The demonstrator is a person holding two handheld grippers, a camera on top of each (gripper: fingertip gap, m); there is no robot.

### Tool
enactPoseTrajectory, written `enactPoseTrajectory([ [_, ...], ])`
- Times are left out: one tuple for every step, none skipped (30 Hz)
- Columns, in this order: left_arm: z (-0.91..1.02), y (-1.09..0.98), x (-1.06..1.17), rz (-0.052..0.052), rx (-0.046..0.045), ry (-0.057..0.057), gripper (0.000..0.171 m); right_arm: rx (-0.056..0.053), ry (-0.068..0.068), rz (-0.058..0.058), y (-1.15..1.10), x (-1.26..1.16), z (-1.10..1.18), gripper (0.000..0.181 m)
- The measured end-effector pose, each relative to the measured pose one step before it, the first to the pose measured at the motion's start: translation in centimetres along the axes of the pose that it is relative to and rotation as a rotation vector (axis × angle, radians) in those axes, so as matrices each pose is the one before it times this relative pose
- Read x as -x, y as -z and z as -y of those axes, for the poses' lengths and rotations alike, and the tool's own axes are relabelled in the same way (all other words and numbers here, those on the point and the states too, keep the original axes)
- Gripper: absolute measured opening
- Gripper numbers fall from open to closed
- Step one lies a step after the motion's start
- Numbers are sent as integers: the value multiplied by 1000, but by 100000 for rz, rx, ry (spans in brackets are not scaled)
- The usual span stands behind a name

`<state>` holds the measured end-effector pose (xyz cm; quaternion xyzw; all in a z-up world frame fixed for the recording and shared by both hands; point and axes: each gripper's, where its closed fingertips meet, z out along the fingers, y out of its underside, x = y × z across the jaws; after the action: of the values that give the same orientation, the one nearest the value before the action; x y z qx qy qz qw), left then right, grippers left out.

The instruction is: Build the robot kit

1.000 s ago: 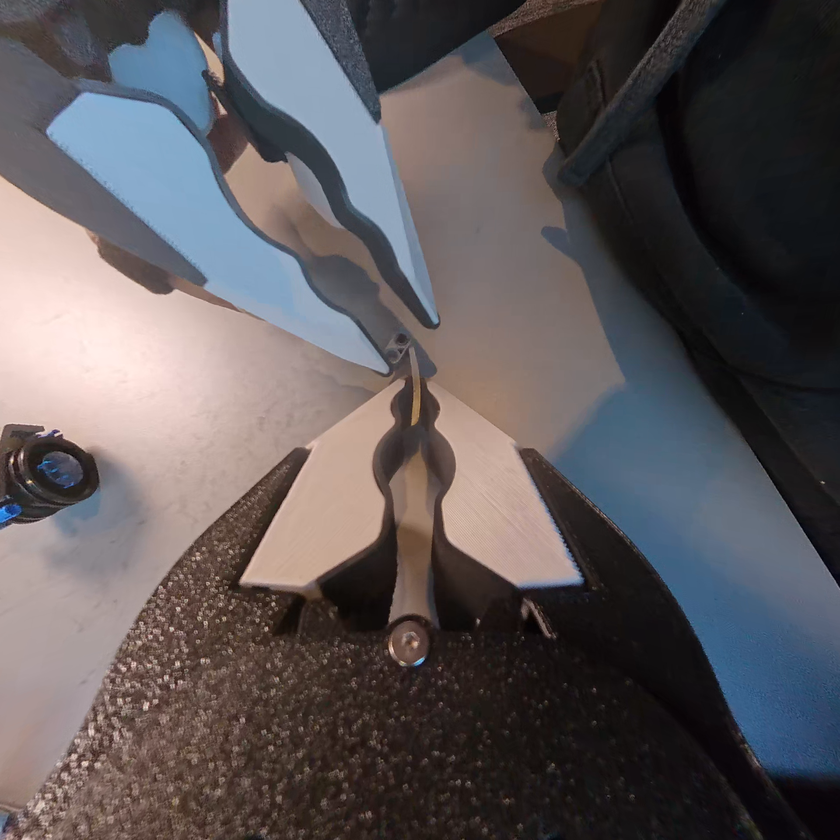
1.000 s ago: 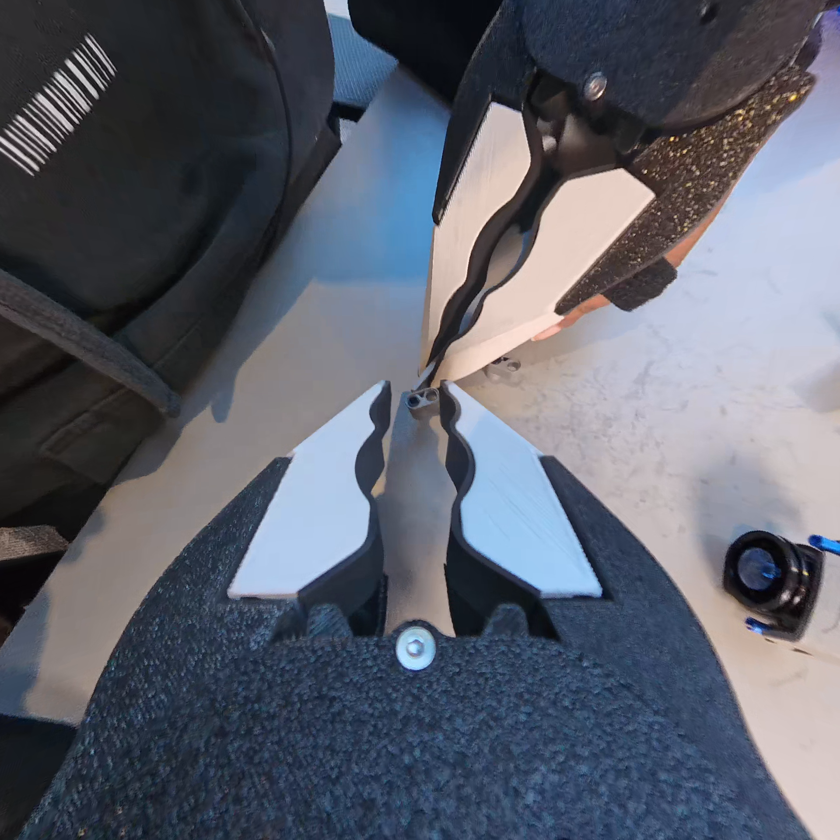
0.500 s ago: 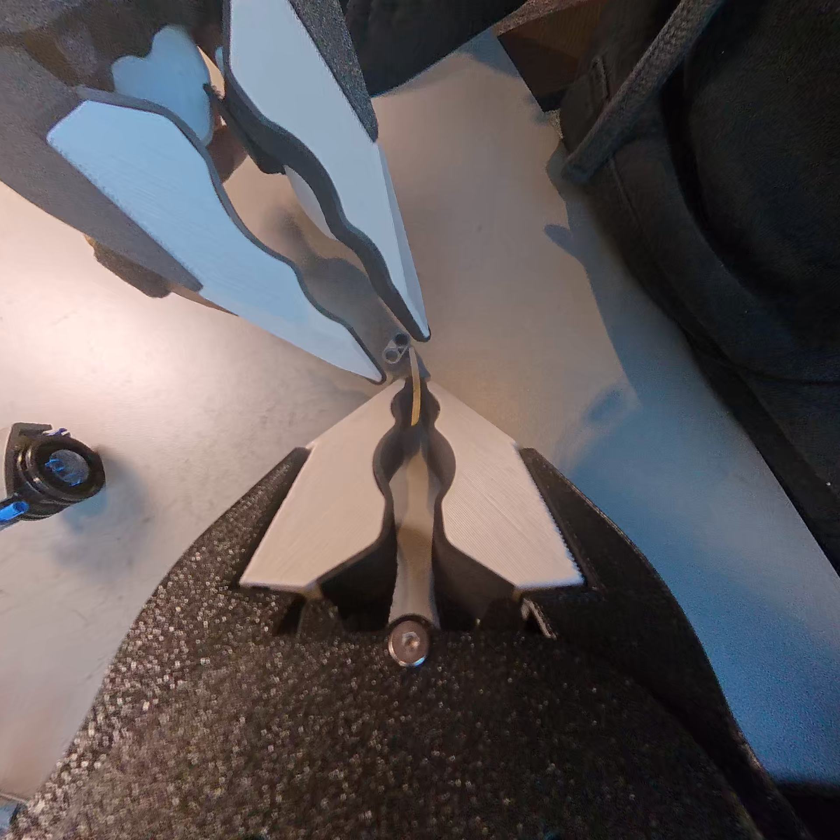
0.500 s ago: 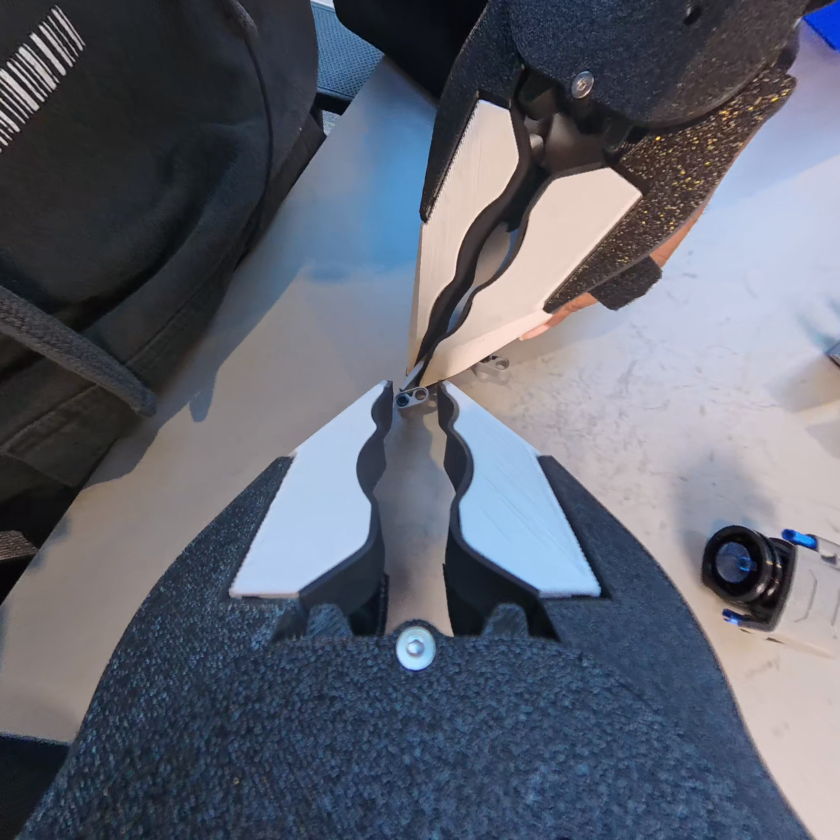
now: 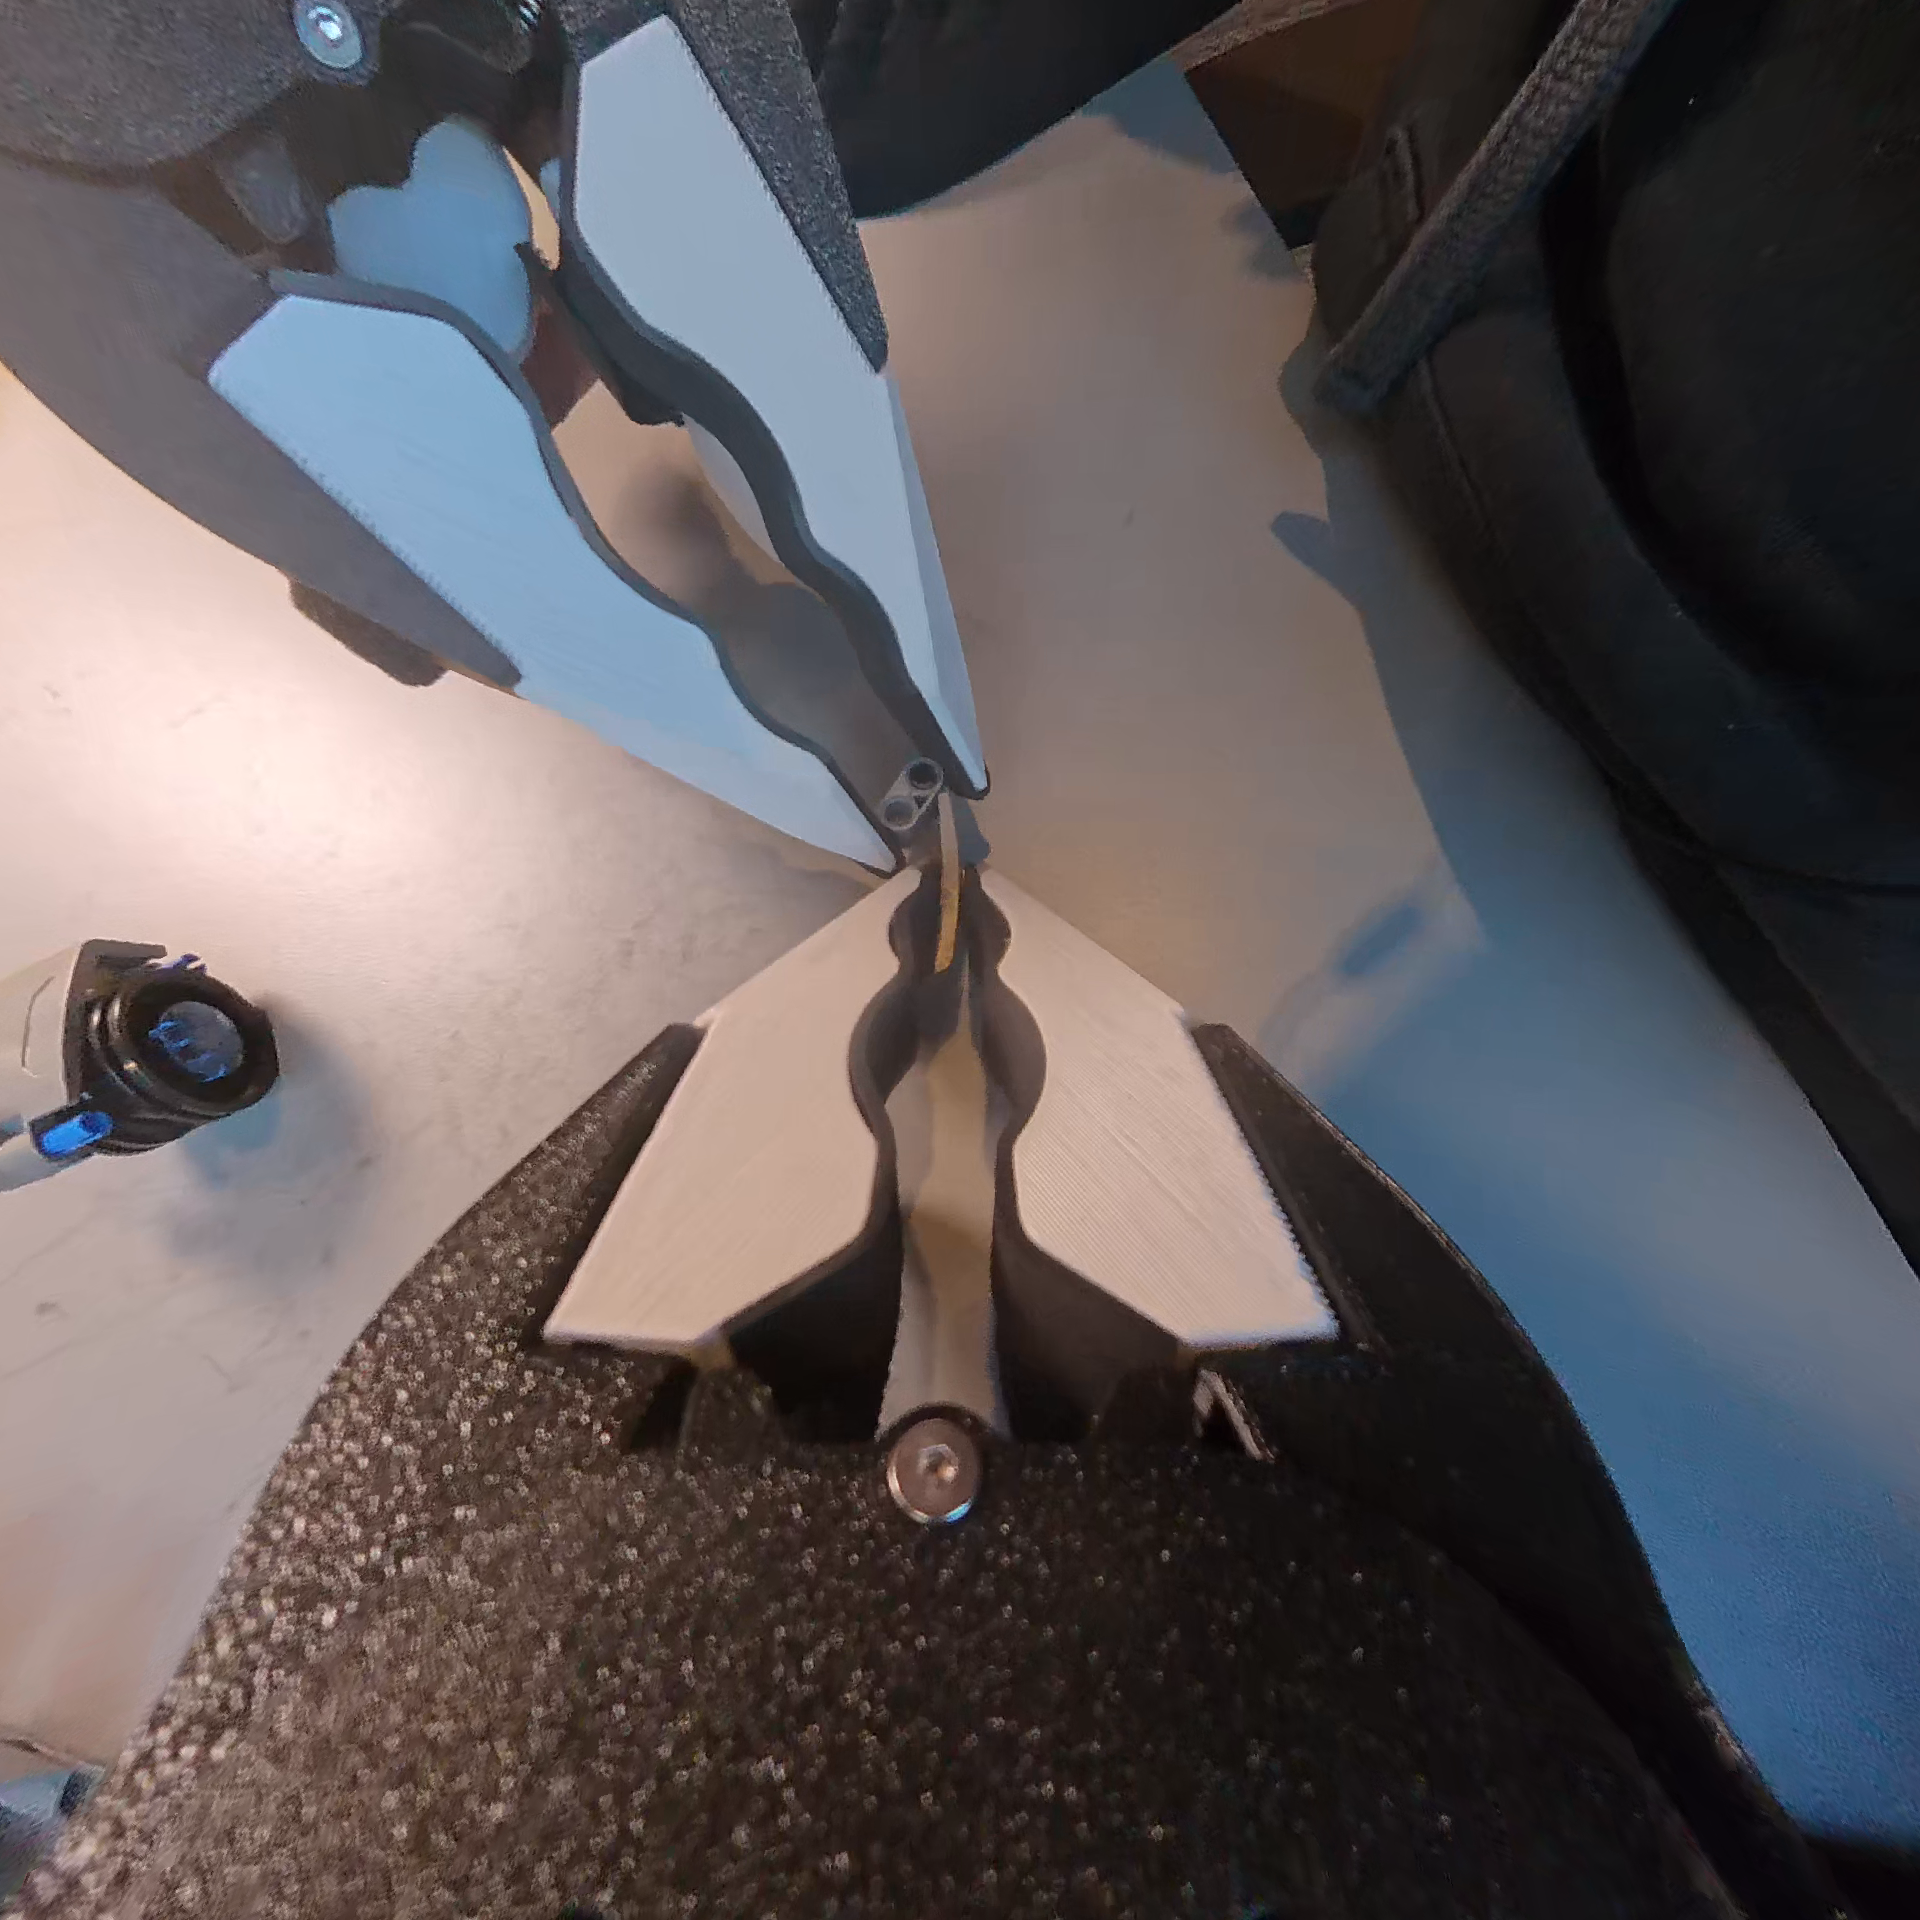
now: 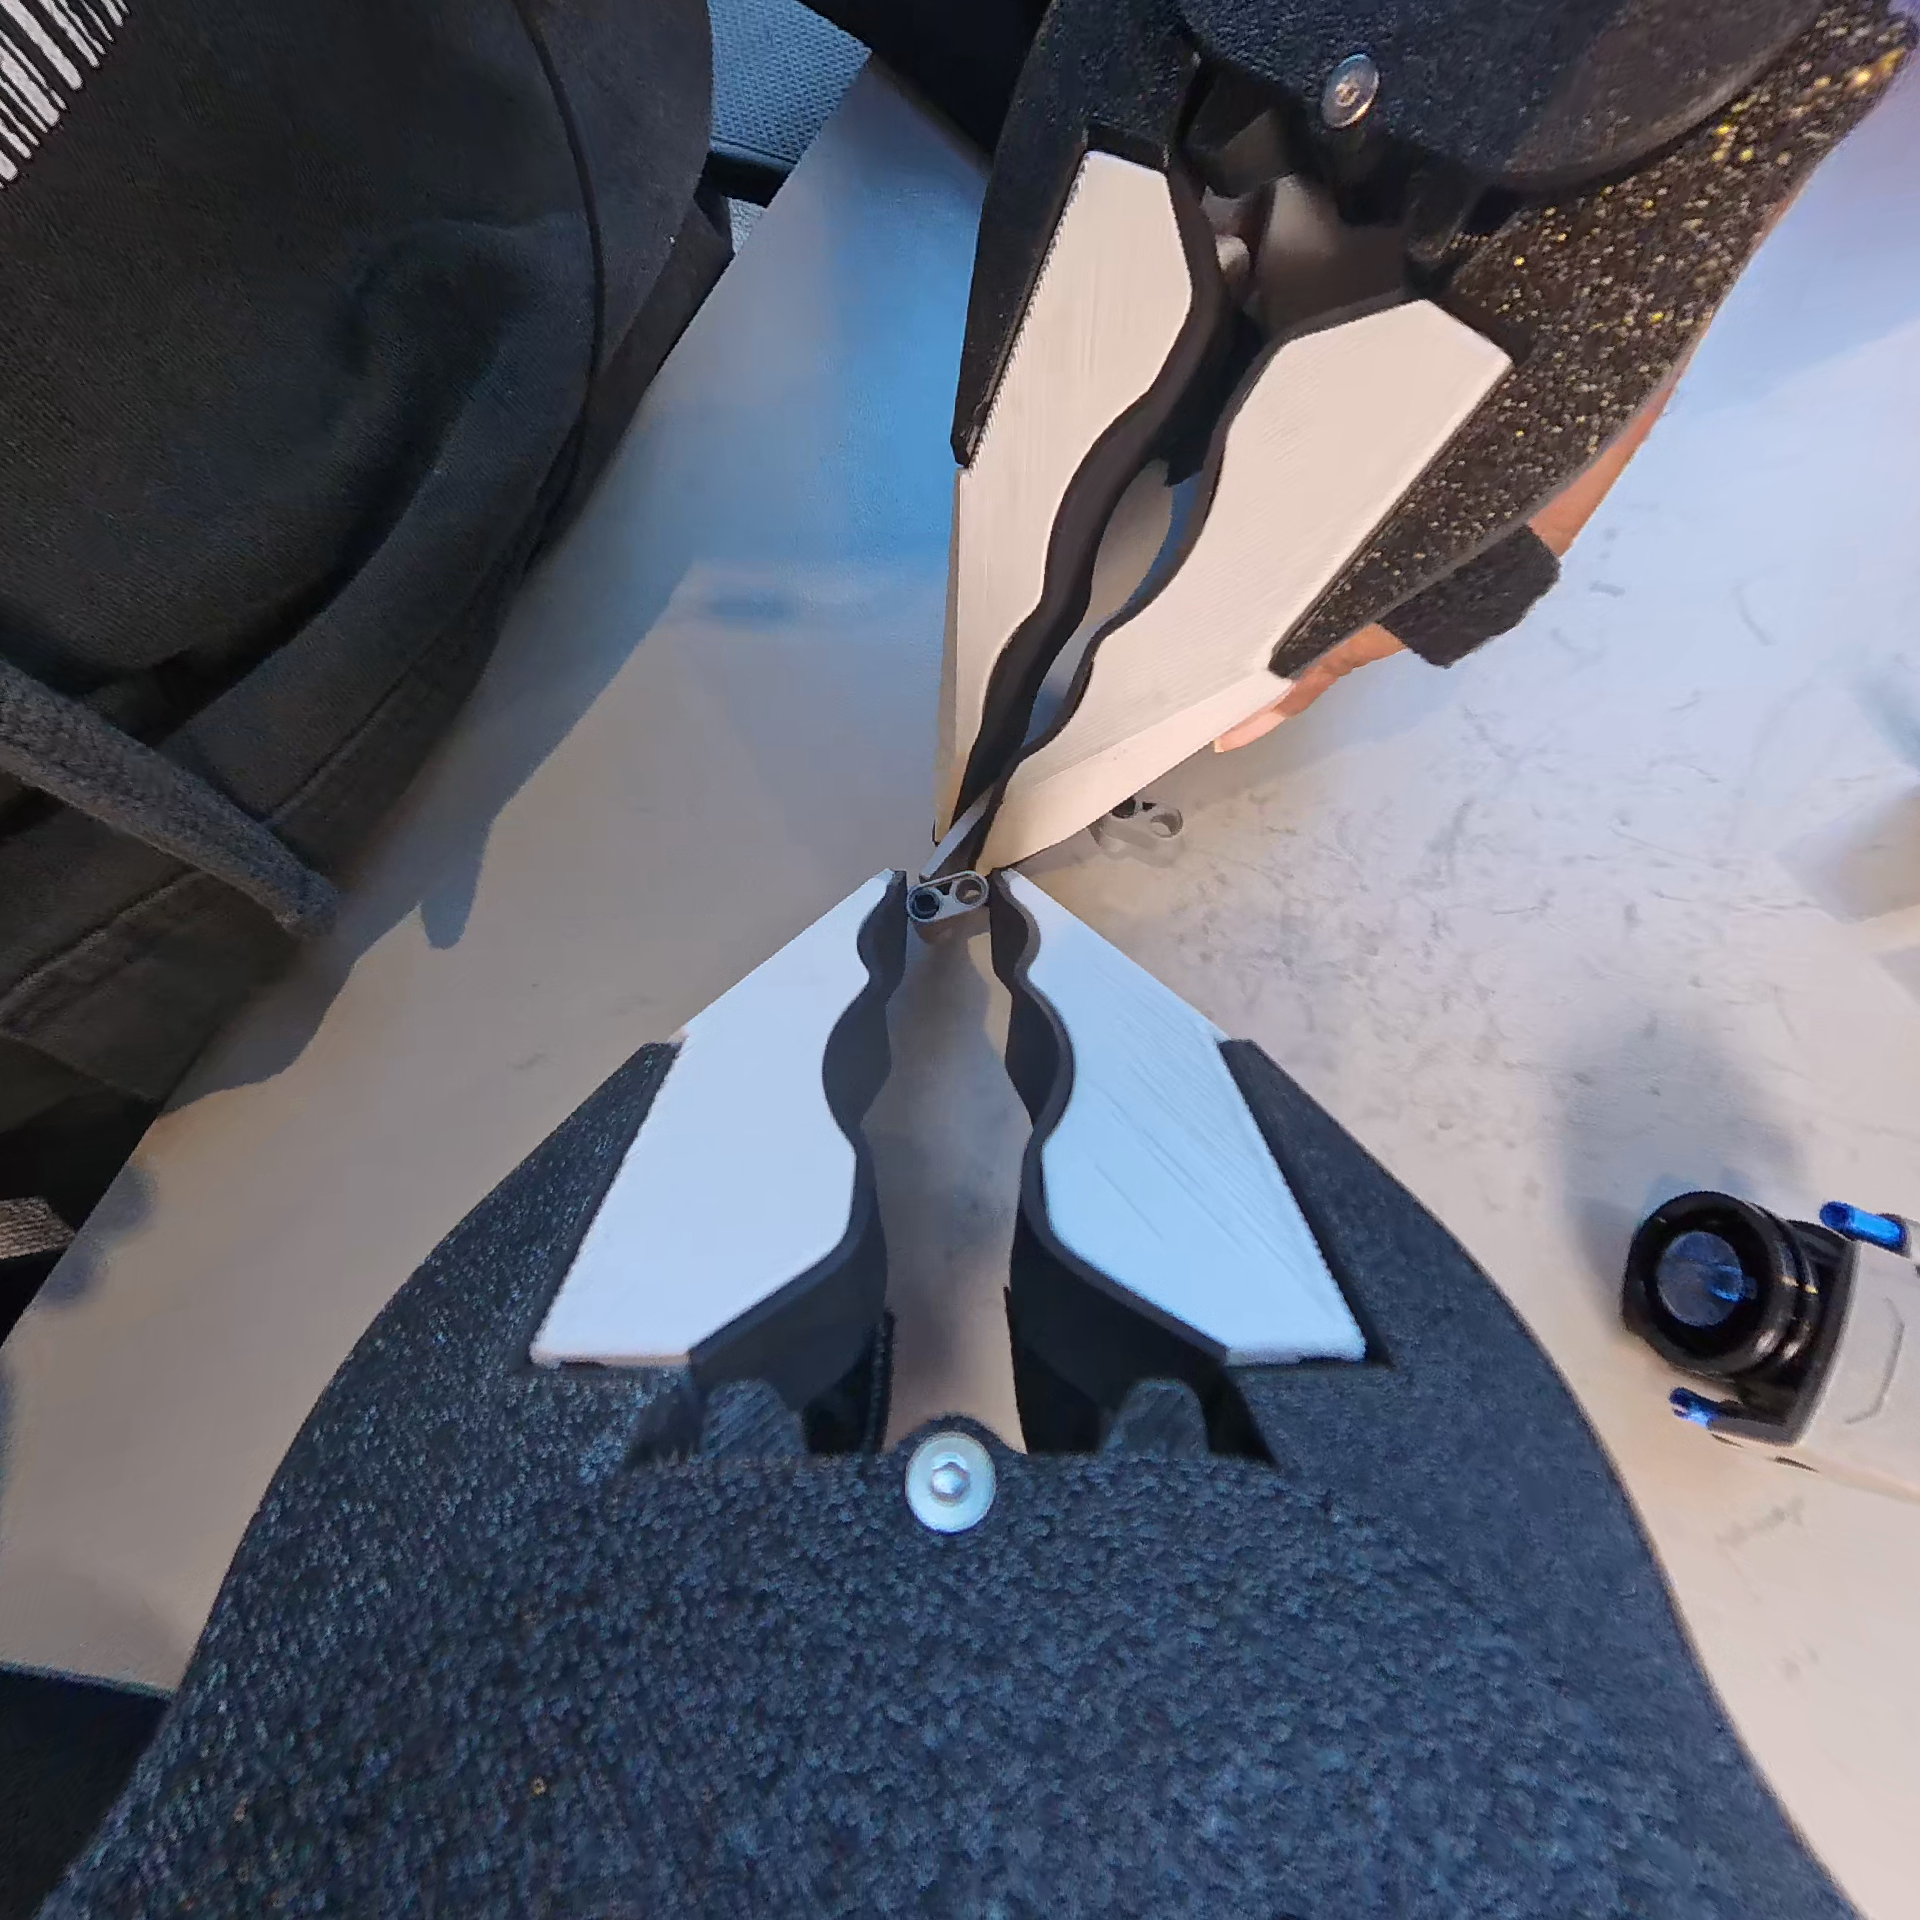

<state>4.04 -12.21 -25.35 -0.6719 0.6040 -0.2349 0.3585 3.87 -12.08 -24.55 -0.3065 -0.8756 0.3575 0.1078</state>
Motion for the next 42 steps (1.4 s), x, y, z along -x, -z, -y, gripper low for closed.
enactPoseTrajectory([
  [-32,29,77,1022,77,-14,4,-168,-190,-388,15,-78,-17,14],
  [-24,33,74,876,72,-104,4,-282,-92,-349,17,-58,2,14],
  [-40,31,67,750,91,39,5,-310,-163,-322,9,-63,-1,14],
  [-39,39,94,763,93,147,5,-245,-356,-339,8,-96,-3,14],
  [-53,47,138,901,102,269,5,-306,-471,-504,17,-131,7,14],
  [-68,61,166,1039,119,335,5,-387,-432,-656,37,-159,-7,14],
  [-58,51,150,930,97,339,5,-559,-519,-516,38,-154,19,14],
  [-49,63,110,679,41,325,5,-784,-625,-302,38,-123,36,14],
  [-38,49,101,634,50,311,5,-730,-647,-197,19,-102,38,14],
  [-55,33,134,857,111,206,6,-391,-564,-395,4,-125,-27,14],
  [-44,40,120,775,87,141,6,-490,-506,-505,13,-129,-14,14],
  [-31,44,91,504,4,203,6,-759,-600,-417,39,-108,9,14],
  [-32,43,121,635,-32,359,6,-869,-726,-438,48,-102,24,14],
  [-26,49,155,740,-55,416,6,-841,-646,-704,53,-139,-8,14],
  [-6,58,107,434,-196,291,6,-864,-606,-656,61,-122,-13,14],
  [1,75,82,278,-285,304,6,-908,-823,-263,66,-67,3,14],
  [-12,58,72,169,-140,403,6,-884,-805,-284,55,-65,40,14],
  [-35,42,87,299,7,334,6,-760,-489,-549,52,-97,32,14],
  [-23,33,83,377,4,199,6,-397,-303,-637,8,-111,-12,14],
  [-26,17,46,100,18,238,6,-434,-271,-328,22,-78,-20,14],
  [-4,5,28,-60,12,265,6,-568,-392,116,2,-22,9,14],
  [-9,-3,27,23,34,245,6,-469,-460,167,-3,-25,-19,14],
  [-6,6,30,5,27,353,5,-507,-291,2,12,-24,-4,14],
  [-5,-5,33,-107,43,631,5,-451,-319,-165,17,-46,-11,14],
  [-5,11,-5,-408,25,807,4,-367,-325,-374,41,-59,0,14],
  [2,1,23,-298,24,720,4,-315,-191,-515,50,-68,-13,14],
  [-7,-16,11,-217,66,669,4,-229,-46,-556,50,-70,-33,14],
  [5,-14,11,-143,73,656,4,-122,4,-535,52,-50,-45,14],
  [-3,-6,25,-135,63,827,4,-77,19,-590,72,-53,-65,14],
  [-4,11,22,-209,48,952,3,-33,10,-824,132,-86,-90,13],
  [-26,21,61,-18,68,850,3,-8,-87,-912,180,-88,-117,12],
  [-52,31,141,585,150,810,2,308,-90,-1195,236,-111,-200,9],
  [-69,49,222,993,160,746,2,292,182,-1329,241,-89,-231,6],
  [-57,45,162,667,90,524,2,-318,-14,-663,215,73,-110,5],
  [-38,22,9,-170,28,169,2,-989,-246,113,153,264,36,3],
  [-1,9,-98,-554,-3,-418,2,-945,-199,-1089,108,97,82,4],
  [2,-16,-11,294,-4,-858,2,-31,201,-2126,66,-92,-60,5],
  [0,-21,4,278,6,-523,2,622,341,-1831,69,-116,-178,6],
  [6,-12,21,77,18,66,2,334,39,-955,104,-58,-157,6],
  [5,-10,25,62,-7,163,2,-333,-461,-454,97,-58,-60,6],
  [3,-4,15,54,-8,22,2,-729,-606,-560,77,-107,14,6],
  [-1,6,-2,47,-14,-147,2,-555,-365,-669,31,-146,10,6],
])
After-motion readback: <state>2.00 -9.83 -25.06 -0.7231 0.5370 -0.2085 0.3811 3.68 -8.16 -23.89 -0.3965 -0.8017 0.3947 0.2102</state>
